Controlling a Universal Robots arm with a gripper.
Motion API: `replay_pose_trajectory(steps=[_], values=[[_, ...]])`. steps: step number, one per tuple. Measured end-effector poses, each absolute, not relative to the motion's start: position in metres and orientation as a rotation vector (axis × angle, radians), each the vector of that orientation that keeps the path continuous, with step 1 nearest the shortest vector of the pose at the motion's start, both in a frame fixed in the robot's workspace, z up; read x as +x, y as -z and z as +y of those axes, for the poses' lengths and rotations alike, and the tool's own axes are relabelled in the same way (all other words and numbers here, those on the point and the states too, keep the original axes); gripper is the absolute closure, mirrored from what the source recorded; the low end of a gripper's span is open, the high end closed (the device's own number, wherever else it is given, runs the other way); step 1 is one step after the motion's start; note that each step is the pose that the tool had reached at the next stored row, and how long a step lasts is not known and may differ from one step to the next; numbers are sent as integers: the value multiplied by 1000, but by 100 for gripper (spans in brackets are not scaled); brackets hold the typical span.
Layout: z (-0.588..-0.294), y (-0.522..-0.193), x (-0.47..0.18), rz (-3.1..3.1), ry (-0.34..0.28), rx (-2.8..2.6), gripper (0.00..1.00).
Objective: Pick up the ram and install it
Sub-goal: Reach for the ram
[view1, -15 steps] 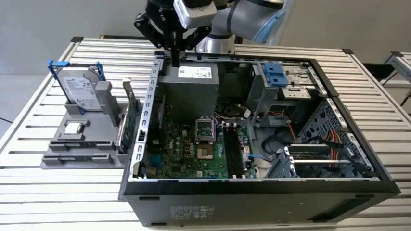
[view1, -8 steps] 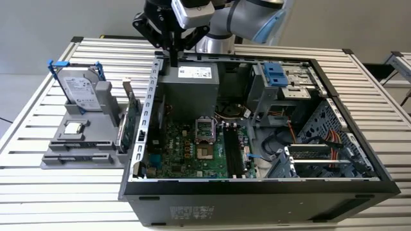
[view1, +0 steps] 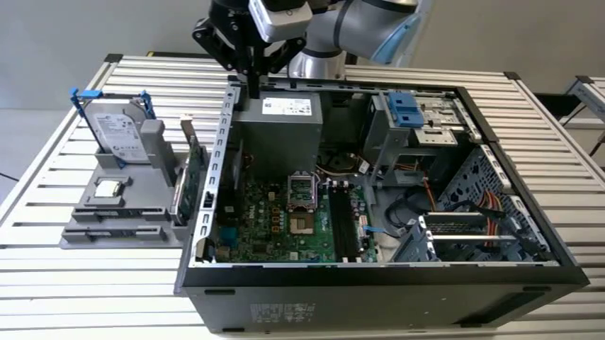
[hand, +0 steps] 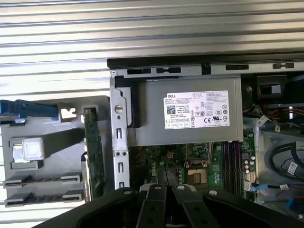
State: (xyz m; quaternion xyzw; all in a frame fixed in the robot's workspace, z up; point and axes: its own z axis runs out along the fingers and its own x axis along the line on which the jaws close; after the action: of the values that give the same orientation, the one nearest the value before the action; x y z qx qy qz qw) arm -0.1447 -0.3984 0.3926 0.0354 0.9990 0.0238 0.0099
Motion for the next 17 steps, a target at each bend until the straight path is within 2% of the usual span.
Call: replay_pose_trajectory(steps=[17], values=[[-399, -393, -155, 3119, -74, 111, 100]])
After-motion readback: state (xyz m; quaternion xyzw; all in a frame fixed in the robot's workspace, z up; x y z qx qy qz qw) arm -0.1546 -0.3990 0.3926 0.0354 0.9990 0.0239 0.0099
